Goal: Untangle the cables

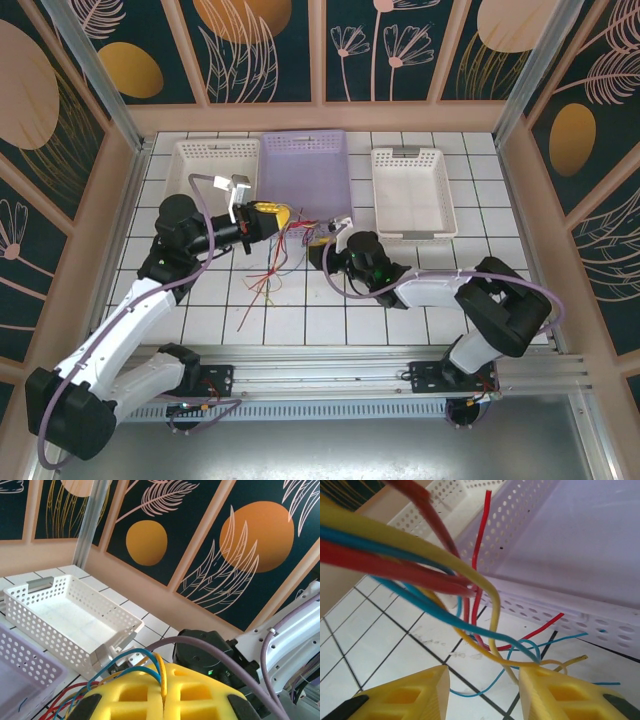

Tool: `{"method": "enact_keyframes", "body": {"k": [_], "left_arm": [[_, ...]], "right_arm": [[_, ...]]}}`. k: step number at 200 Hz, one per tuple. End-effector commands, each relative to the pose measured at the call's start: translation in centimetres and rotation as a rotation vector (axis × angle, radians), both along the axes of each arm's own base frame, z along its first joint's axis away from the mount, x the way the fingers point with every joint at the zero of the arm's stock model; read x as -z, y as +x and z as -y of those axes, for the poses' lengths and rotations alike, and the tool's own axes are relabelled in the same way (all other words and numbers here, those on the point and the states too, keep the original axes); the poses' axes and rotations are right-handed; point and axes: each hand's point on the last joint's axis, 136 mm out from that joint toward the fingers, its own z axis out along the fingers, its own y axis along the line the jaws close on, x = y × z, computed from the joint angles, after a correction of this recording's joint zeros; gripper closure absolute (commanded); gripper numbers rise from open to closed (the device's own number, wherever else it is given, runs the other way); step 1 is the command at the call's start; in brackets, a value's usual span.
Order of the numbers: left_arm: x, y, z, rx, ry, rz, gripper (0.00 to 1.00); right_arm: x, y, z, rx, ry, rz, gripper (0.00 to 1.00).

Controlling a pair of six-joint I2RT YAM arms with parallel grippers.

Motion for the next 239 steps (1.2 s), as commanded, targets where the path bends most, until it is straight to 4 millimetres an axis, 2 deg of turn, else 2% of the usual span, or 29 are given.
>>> {"method": "enact_keyframes", "body": {"k": [1, 31, 56, 85, 114, 129, 161, 195, 223, 239], "left_arm": [[-1.7, -1.2, 0.0, 0.036, -0.039, 0.067, 1.00], [-2.0, -1.5, 0.0, 0.045, -0.051, 0.073, 1.00], [-2.4, -1.9, -0.1, 0.051, -0.065, 0.082, 1.00], [-2.5, -2.0, -0.1, 0.054, -0.066, 0.087, 1.00], [-2.6, -2.1, -0.1, 0.059, -0.070, 0.087, 1.00], [-2.7, -2.3, -0.1, 0.062, -0.072, 0.092, 1.00], [-2.9, -2.5, -0.2, 0.069, -0.079, 0.098, 1.00], [-2.9, -2.7, -0.1, 0.080, -0.084, 0.096, 1.00], [-2.9, -2.7, -0.1, 0.083, -0.084, 0.097, 1.00], [-2.9, -2.8, -0.1, 0.088, -0.086, 0.096, 1.00]], "right_arm": [[-2.2, 1.4, 0.1, 0.068, 0.034, 0.109, 0.61], [-2.3, 1.8, -0.5, 0.072, 0.054, 0.114, 0.70], [-2.5, 1.8, -0.9, 0.070, 0.098, 0.107, 0.72], [-3.8, 0.2, -1.9, -0.003, 0.189, 0.106, 0.66], [-4.6, -0.5, -2.4, -0.040, 0.265, 0.088, 0.59], [-4.5, -0.3, -2.4, -0.029, 0.281, 0.080, 0.56], [-4.1, 0.5, -3.3, -0.024, 0.272, 0.077, 0.55], [-4.8, 1.2, -4.1, -0.015, 0.317, 0.085, 0.60], [-6.8, -0.2, -4.8, -0.078, 0.392, 0.123, 0.57], [-7.1, -0.8, -5.3, -0.105, 0.398, 0.135, 0.54]]}}
